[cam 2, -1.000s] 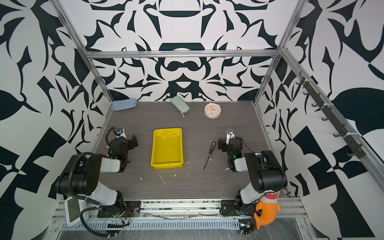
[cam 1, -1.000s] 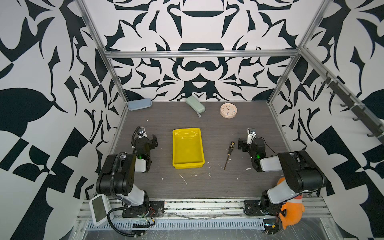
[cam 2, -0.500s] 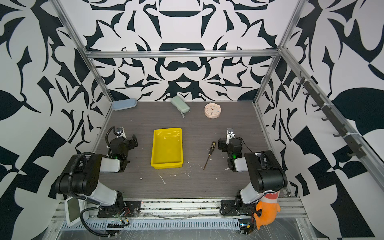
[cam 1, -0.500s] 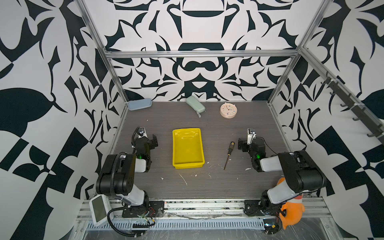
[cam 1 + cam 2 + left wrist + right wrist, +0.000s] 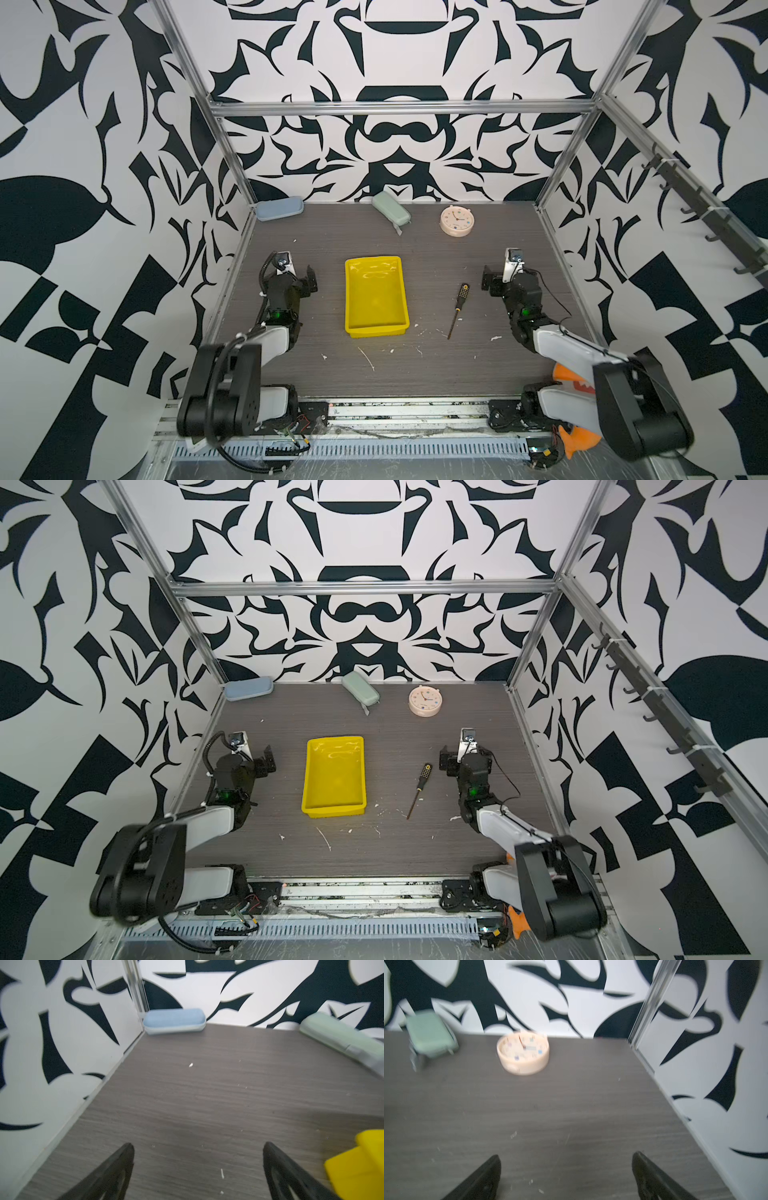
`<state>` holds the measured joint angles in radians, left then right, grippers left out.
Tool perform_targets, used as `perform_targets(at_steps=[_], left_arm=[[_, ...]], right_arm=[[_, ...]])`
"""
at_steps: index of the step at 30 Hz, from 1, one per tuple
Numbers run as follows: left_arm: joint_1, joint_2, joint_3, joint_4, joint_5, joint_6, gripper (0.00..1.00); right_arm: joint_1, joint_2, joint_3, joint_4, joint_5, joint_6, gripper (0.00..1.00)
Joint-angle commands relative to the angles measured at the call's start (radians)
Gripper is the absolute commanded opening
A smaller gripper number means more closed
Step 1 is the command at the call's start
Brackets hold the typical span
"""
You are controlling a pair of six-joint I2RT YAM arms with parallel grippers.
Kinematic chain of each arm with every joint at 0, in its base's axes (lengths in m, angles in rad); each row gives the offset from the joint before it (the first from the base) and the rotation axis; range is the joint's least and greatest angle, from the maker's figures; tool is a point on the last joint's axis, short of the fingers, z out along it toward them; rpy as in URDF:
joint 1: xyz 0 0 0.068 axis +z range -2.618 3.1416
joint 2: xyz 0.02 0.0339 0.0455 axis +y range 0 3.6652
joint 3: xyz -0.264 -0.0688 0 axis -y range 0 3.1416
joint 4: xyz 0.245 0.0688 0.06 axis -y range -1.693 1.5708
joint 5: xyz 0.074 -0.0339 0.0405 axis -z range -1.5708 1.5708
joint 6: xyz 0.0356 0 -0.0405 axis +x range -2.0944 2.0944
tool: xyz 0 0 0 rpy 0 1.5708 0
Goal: Put the screwdriver in the bin
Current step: 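Move the right gripper over the black-and-yellow screwdriver handle while the left arm shifts slightly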
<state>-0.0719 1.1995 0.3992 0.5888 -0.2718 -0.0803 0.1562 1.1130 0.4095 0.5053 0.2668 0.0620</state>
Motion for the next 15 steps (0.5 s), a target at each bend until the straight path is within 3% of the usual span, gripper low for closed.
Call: perform_targets(at_steps=[1,3,5,8,10,15], left_arm=[[-0.04,-0.178,0.167,-0.468,-0.048,-0.131,0.99],[-0.046,-0.28,0.192,-0.626,0.014,-0.324,0.99],[-0.048,-0.354,0.183,-0.745,0.136,-0.499,0.99],[-0.049,-0.45,0.135,-0.834,0.312,-0.555,0.99],[-0.048,-0.523,0.117,-0.911,0.274,-0.58,0.99],[-0.048,-0.696,0.075,-1.093,-0.02,-0.763,0.99]], right_arm=[[0.001,-0.105,0.165,-0.431,0.109,0.196,1.0],[-0.001,-0.142,0.279,-0.739,0.227,0.389,1.0],[-0.003,-0.162,0.311,-0.897,0.316,0.542,0.99],[-0.01,-0.185,0.244,-0.851,0.317,0.592,0.99],[-0.022,-0.181,0.216,-0.816,0.272,0.603,0.99],[-0.021,-0.179,0.242,-0.867,0.227,0.594,0.99]])
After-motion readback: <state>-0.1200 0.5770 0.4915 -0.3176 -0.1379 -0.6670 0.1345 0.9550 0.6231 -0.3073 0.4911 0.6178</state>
